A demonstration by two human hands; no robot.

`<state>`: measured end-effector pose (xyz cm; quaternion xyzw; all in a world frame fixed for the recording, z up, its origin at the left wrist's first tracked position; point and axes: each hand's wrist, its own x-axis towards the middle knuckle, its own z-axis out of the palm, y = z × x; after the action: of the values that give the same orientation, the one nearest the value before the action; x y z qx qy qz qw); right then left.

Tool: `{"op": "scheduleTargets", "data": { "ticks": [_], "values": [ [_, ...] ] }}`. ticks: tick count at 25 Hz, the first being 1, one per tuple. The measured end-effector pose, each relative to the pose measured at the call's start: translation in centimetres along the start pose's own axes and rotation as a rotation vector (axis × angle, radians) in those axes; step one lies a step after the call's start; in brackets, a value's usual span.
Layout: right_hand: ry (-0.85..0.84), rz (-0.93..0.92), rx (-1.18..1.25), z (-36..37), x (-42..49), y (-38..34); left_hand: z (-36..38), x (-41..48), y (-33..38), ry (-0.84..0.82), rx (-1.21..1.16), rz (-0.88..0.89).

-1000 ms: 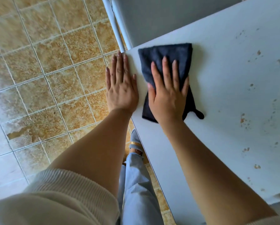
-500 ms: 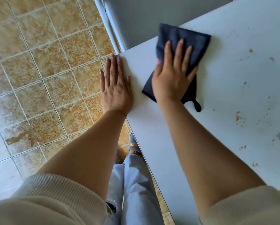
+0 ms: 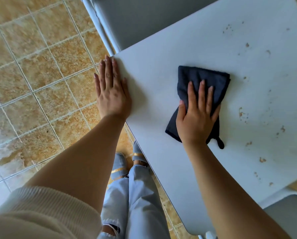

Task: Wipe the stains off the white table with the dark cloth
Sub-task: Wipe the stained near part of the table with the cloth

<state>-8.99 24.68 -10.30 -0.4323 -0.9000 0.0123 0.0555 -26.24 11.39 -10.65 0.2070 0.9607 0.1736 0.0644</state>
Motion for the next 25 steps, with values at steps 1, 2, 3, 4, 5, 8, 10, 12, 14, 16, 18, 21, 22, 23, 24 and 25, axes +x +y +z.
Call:
{"op": "scheduleTargets", "data": {
  "ticks": [1, 2, 3, 4, 5, 8, 10, 12, 14, 16, 18, 21, 22, 23, 24, 25],
  "values": [
    [0.019, 0.097, 0.028, 0.3, 1.0, -1.1, 0.0, 0.1, -0.1, -0.007, 0.005, 0.006],
    [0.031, 0.174, 0.055, 0.5, 1.6, -2.5, 0.0, 0.2, -0.2, -0.018, 0.008, 0.013],
    [0.046, 0.217, 0.076, 0.7, 1.8, -4.0, -0.1, 0.3, -0.3, -0.030, 0.011, 0.017],
    [0.059, 0.218, 0.098, 0.9, 1.6, -5.4, -0.2, 0.3, -0.3, -0.043, 0.014, 0.018],
    [0.071, 0.186, 0.113, 0.9, 0.9, -6.5, -0.3, 0.2, -0.2, -0.055, 0.016, 0.019],
    [0.048, 0.045, 0.128, 0.6, -3.7, -7.7, -0.8, -1.6, 0.7, -0.073, 0.015, 0.077],
    [-0.011, -0.015, 0.135, -0.2, -7.6, -6.5, -0.6, -4.1, 1.8, -0.076, -0.020, 0.137],
    [-0.081, -0.066, 0.109, -1.2, -11.6, -3.8, 0.0, -6.9, 2.8, -0.110, -0.049, 0.185],
    [-0.124, -0.124, 0.059, -2.1, -14.6, -0.1, 0.6, -8.8, 2.9, -0.135, -0.022, 0.225],
    [-0.125, -0.125, 0.004, -2.7, -15.7, 3.5, 0.9, -9.4, 2.4, -0.139, 0.034, 0.266],
    [-0.094, -0.026, -0.026, -2.6, -14.4, 5.7, 0.8, -9.4, 2.0, -0.129, 0.068, 0.299],
    [0.012, 0.161, 0.002, -1.4, -9.2, 4.6, 1.0, -9.3, 2.1, -0.124, 0.099, 0.296],
    [0.047, 0.194, 0.026, -1.0, -7.5, 3.3, 1.0, -9.4, 2.1, -0.124, 0.112, 0.296],
    [0.071, 0.211, 0.045, -0.6, -6.1, 1.8, 1.1, -9.5, 2.1, -0.120, 0.125, 0.300],
    [0.082, 0.209, 0.066, -0.2, -5.4, 0.2, 1.1, -9.5, 2.0, -0.114, 0.134, 0.303],
    [0.089, 0.191, 0.083, 0.0, -5.3, -1.0, 1.1, -9.5, 1.9, -0.108, 0.139, 0.303]
  ]
}}
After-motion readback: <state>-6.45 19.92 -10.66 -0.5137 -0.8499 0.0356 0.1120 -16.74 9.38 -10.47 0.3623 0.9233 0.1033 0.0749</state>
